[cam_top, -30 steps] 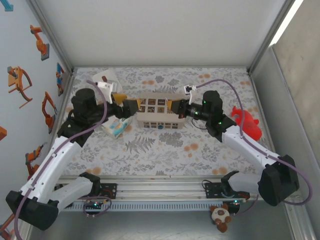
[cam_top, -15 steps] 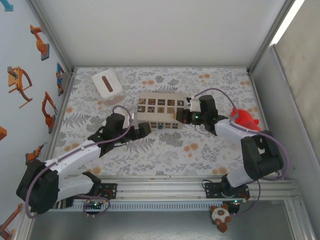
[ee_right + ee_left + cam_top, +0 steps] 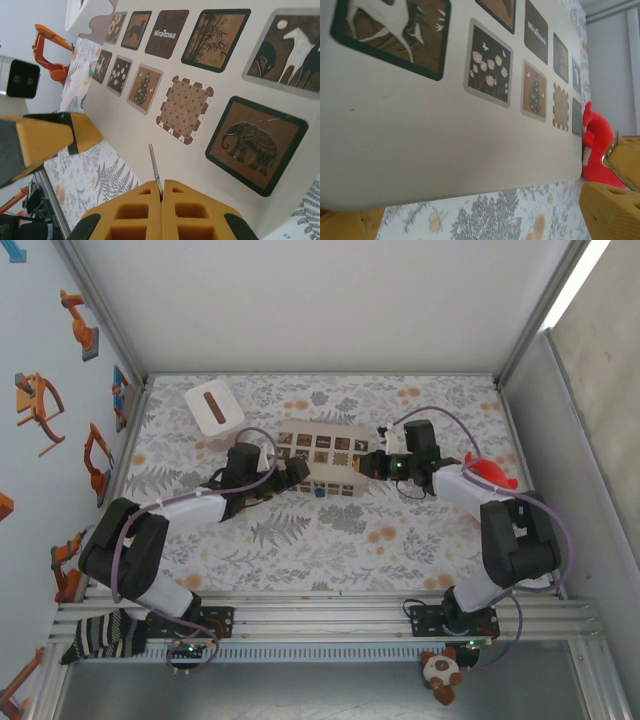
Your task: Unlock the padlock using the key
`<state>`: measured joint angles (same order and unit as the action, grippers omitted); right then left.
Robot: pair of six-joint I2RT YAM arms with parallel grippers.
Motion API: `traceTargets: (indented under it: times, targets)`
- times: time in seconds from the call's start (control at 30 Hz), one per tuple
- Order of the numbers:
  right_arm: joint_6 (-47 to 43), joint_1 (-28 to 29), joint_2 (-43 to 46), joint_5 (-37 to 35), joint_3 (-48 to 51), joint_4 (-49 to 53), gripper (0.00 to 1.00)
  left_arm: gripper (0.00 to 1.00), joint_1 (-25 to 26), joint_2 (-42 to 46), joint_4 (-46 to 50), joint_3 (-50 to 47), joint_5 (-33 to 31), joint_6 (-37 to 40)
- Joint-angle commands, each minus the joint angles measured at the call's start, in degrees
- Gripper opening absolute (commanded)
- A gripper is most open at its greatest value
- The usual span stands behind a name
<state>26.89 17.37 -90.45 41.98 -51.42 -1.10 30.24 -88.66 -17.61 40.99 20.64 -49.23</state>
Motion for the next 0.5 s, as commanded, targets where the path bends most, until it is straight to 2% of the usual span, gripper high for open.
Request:
traceTargets:
  times: [0.0, 0.27, 0.47]
  targets:
    - [-3.7, -0.7, -1.6, 0.9, -2.5, 4.3, 0.00, 0.99, -2.5, -2.5, -2.2, 2.2, 2.5, 2.4]
    - [-1.4, -0.6, -4.8, 2.2, -3.7, 1.1, 0.00, 0.99, -4.7, -8.8, 1.4, 11.0, 4.3, 7.8]
    - [-1.1, -0.6, -4.8, 2.1, -4.8, 0.4, 0.00, 0.99, -5.7, -8.2, -0.4, 10.2, 3.8, 7.8]
